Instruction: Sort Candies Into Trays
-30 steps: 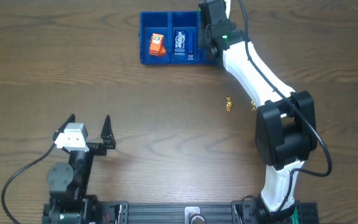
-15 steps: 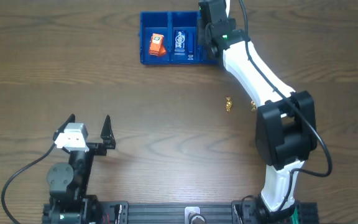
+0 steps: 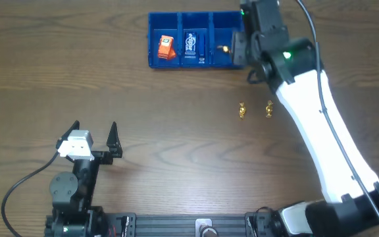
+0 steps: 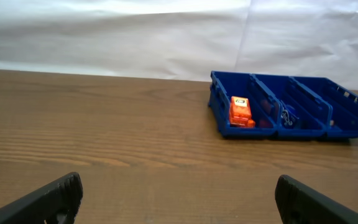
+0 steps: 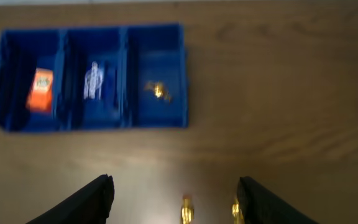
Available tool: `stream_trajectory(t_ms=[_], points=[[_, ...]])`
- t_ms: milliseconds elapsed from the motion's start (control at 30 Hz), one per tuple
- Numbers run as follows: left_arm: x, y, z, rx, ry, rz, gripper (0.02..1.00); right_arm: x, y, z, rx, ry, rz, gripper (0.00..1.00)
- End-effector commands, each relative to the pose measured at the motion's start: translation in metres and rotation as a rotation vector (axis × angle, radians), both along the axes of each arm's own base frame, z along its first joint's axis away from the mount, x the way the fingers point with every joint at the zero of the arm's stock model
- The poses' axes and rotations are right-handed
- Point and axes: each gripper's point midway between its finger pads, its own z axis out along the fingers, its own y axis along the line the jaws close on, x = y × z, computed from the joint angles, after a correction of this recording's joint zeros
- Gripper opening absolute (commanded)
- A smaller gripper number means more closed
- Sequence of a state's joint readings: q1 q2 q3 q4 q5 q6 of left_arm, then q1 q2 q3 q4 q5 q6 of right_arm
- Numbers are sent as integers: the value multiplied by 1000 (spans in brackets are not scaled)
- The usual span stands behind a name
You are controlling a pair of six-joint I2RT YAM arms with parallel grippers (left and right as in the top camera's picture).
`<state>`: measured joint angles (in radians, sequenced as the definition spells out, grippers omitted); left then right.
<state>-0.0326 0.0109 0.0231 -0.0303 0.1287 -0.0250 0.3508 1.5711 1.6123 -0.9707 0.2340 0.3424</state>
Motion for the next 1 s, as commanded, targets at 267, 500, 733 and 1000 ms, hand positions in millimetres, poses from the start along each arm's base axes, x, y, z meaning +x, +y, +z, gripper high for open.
stream_trajectory(t_ms=[267,500,733,1000], points=[[-1,-2,-16,10,47,-14,996,-55,2,-193,0,427,29,676],[-1,-2,-16,10,47,-14,998,-52,-7,-225,-15,491,-1,678],[-1,-2,-16,10,47,-13,998,-52,-17,-230,-15,506,-25,673],[-1,-2,-16,10,47,-14,996,-51,-16,-246,-32,532,-4,673]])
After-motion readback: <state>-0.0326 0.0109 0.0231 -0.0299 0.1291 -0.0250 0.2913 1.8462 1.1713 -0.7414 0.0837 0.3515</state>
